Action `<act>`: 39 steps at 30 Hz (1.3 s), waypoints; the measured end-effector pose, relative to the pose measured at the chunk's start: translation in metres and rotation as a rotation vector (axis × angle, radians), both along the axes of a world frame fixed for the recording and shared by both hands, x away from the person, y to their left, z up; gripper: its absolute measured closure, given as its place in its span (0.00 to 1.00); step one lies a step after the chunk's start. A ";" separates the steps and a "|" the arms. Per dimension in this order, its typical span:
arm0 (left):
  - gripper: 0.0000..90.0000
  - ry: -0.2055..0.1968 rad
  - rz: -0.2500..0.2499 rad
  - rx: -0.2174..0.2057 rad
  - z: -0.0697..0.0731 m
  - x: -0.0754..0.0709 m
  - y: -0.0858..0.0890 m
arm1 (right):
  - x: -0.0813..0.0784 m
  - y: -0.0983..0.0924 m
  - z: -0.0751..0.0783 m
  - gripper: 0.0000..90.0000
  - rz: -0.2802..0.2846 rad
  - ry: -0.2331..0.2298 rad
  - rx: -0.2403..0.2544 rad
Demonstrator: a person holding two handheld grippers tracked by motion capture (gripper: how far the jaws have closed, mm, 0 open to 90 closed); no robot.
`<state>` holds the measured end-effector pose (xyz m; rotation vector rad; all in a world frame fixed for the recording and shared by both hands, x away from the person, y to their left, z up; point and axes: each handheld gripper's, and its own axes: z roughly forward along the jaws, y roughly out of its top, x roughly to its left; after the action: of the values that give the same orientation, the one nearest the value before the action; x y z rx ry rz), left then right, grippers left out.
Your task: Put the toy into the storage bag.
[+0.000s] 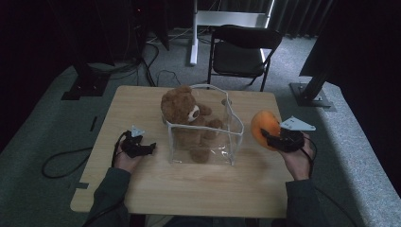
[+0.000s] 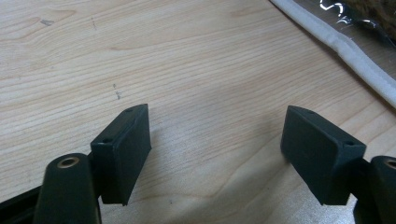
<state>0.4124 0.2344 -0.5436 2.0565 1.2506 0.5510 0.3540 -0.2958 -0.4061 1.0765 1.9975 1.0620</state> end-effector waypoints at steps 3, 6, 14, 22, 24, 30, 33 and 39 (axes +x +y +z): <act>0.25 0.002 0.006 0.004 0.000 0.000 0.000 | 0.000 0.002 0.004 0.45 0.004 -0.009 -0.002; 0.23 0.002 0.010 0.006 0.000 0.000 0.000 | 0.000 0.004 0.009 0.45 0.008 -0.019 -0.002; 0.21 0.007 0.014 0.001 0.000 0.001 0.000 | 0.002 0.010 0.023 0.44 0.021 -0.048 -0.011; 0.19 0.011 0.017 0.005 0.000 0.002 -0.001 | 0.003 0.015 0.035 0.44 0.034 -0.071 -0.014; 0.19 0.011 0.018 0.005 0.000 0.002 -0.001 | 0.004 0.015 0.037 0.44 0.036 -0.078 -0.015; 0.19 0.011 0.017 0.006 0.000 0.002 -0.001 | 0.004 0.019 0.046 0.44 0.046 -0.098 -0.026; 0.19 0.010 0.018 0.006 0.000 0.002 -0.001 | 0.004 0.021 0.050 0.44 0.050 -0.108 -0.029; 0.19 0.011 0.017 0.006 0.000 0.002 -0.001 | 0.005 0.024 0.057 0.44 0.058 -0.121 -0.042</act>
<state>0.4145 0.2336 -0.5441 2.0584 1.2752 0.5529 0.3590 -0.2714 -0.3492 0.9160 1.9553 1.0844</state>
